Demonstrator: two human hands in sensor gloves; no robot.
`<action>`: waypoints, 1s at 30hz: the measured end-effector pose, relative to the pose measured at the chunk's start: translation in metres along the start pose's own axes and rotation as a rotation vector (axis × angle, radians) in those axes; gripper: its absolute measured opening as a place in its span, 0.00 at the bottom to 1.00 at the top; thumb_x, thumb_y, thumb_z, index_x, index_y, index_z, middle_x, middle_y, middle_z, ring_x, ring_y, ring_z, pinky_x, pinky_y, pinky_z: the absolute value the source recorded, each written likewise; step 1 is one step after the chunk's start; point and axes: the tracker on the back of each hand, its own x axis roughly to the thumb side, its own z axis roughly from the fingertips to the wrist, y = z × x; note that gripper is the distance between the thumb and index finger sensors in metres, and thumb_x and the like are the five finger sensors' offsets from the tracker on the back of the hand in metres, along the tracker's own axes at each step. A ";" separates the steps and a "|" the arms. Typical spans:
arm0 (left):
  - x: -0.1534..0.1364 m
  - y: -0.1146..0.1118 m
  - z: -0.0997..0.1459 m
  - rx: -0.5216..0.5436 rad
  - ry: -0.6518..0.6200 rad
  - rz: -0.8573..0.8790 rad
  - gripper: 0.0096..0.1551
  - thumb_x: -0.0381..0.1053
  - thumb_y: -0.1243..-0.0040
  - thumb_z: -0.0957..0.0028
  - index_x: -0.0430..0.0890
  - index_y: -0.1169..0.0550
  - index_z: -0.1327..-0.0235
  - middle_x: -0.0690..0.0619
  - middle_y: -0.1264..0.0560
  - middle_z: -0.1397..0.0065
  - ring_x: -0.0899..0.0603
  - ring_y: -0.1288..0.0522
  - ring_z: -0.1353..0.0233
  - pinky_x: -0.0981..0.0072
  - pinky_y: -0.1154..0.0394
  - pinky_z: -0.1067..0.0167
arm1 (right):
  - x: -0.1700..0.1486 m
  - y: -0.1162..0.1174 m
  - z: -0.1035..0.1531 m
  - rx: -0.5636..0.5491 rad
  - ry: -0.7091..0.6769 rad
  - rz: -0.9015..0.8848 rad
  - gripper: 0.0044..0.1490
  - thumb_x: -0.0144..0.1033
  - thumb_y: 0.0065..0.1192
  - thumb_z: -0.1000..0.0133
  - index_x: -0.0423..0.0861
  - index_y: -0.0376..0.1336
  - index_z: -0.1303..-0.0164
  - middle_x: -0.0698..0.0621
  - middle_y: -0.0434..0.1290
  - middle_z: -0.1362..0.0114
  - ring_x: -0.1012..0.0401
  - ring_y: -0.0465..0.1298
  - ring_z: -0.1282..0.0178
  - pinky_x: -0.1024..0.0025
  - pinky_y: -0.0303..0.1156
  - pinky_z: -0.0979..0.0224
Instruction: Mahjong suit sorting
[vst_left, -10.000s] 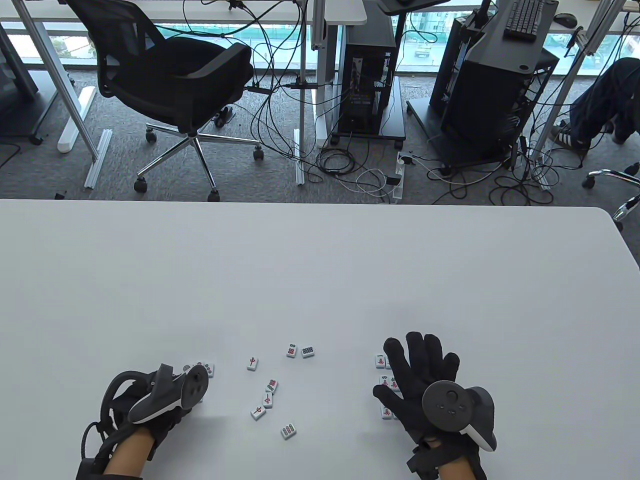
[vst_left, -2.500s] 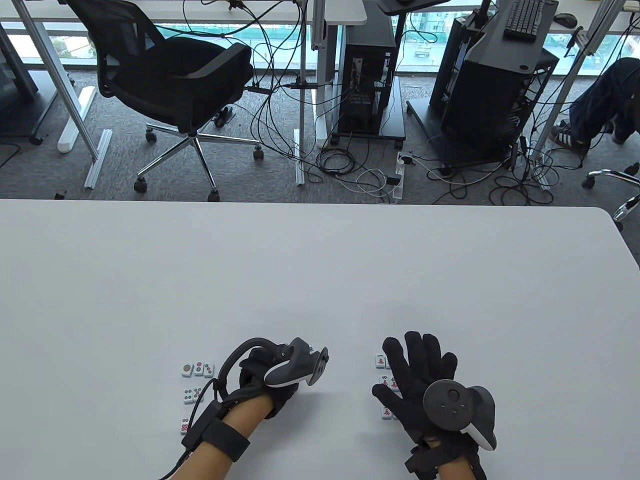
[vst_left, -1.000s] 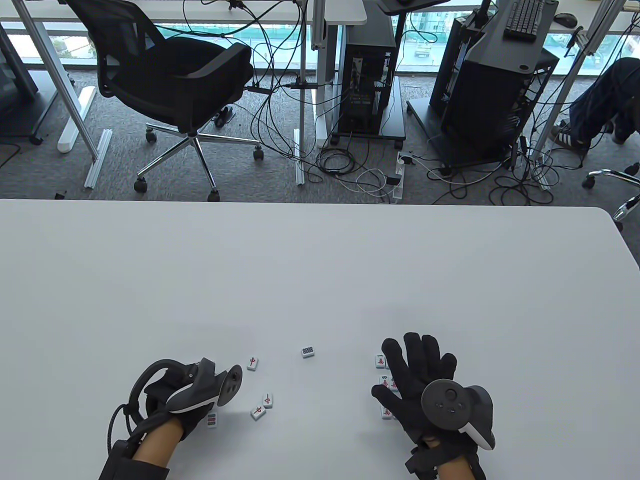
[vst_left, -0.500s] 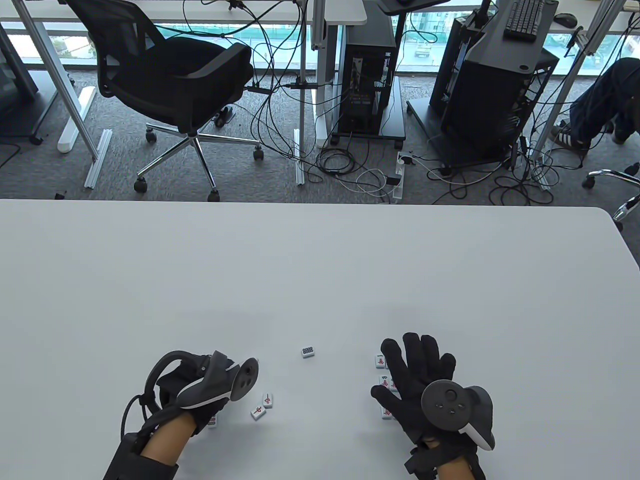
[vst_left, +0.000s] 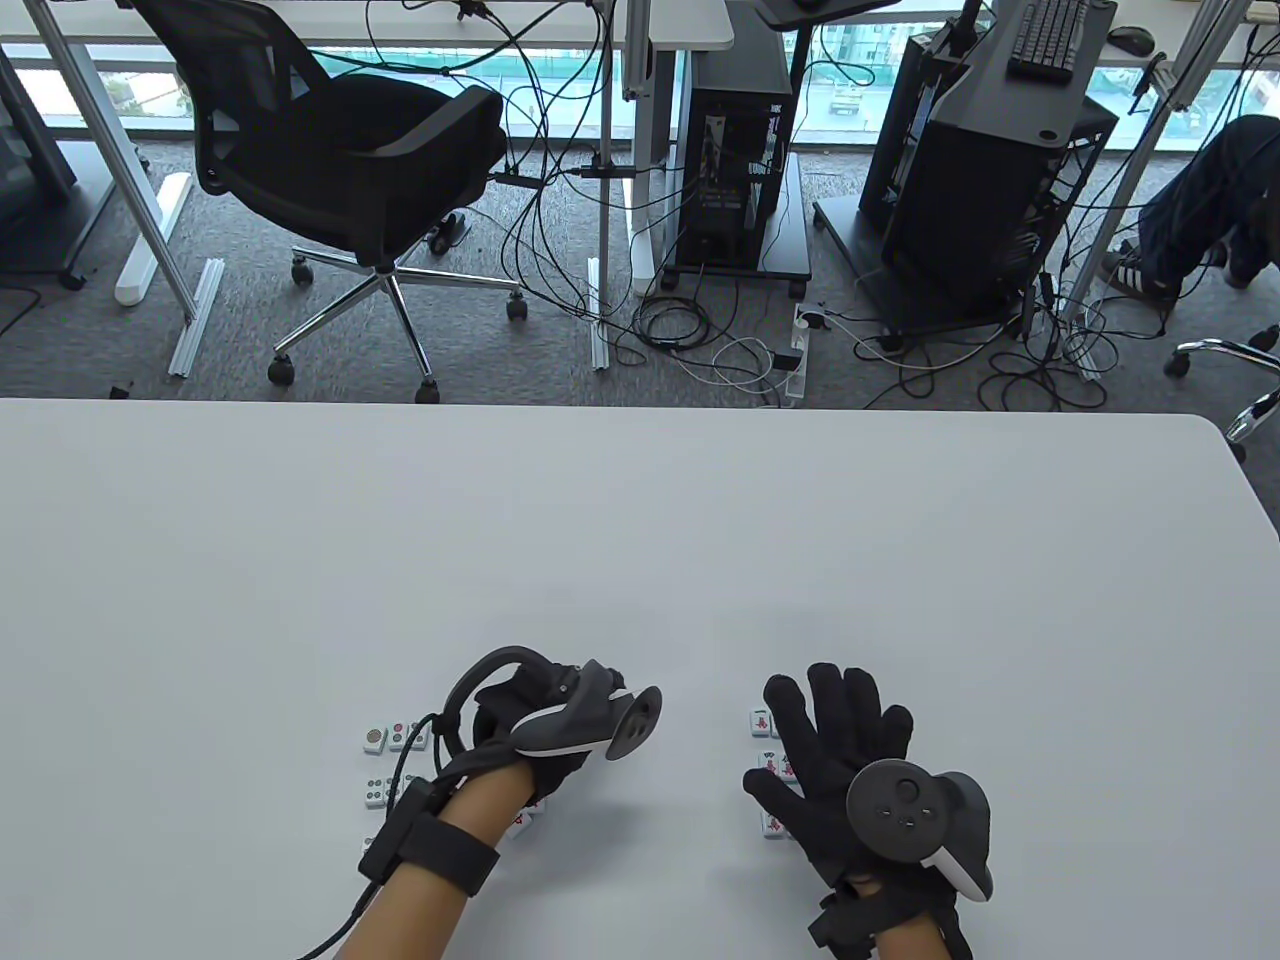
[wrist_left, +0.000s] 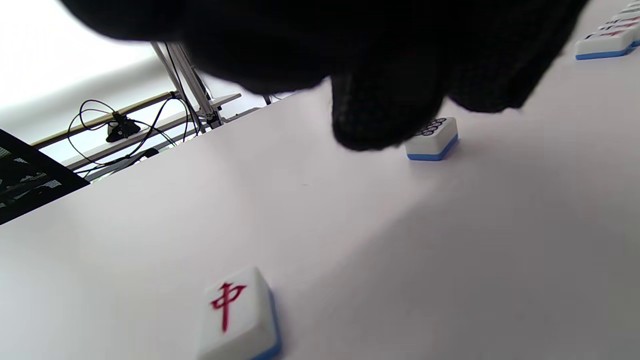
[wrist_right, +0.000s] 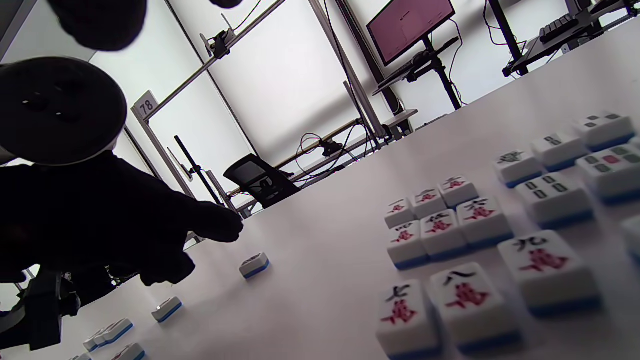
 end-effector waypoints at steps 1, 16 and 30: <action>0.002 0.000 -0.004 -0.006 -0.002 -0.010 0.38 0.61 0.31 0.65 0.60 0.27 0.36 0.65 0.14 0.67 0.54 0.17 0.74 0.60 0.19 0.66 | 0.000 0.000 0.000 -0.001 0.000 -0.001 0.49 0.66 0.47 0.42 0.63 0.34 0.16 0.45 0.30 0.11 0.44 0.24 0.17 0.33 0.22 0.25; 0.017 -0.020 -0.030 -0.021 -0.061 -0.175 0.32 0.60 0.33 0.63 0.63 0.26 0.40 0.66 0.14 0.65 0.54 0.17 0.72 0.60 0.19 0.64 | -0.002 -0.002 0.000 -0.007 0.007 -0.019 0.49 0.66 0.47 0.42 0.63 0.34 0.16 0.45 0.30 0.11 0.44 0.24 0.17 0.33 0.21 0.25; -0.008 -0.019 -0.023 -0.060 -0.016 -0.100 0.37 0.59 0.29 0.66 0.65 0.26 0.38 0.65 0.14 0.62 0.53 0.16 0.70 0.60 0.20 0.61 | -0.002 -0.002 0.000 0.002 0.010 -0.008 0.49 0.66 0.47 0.42 0.63 0.34 0.16 0.45 0.30 0.11 0.44 0.24 0.17 0.33 0.22 0.24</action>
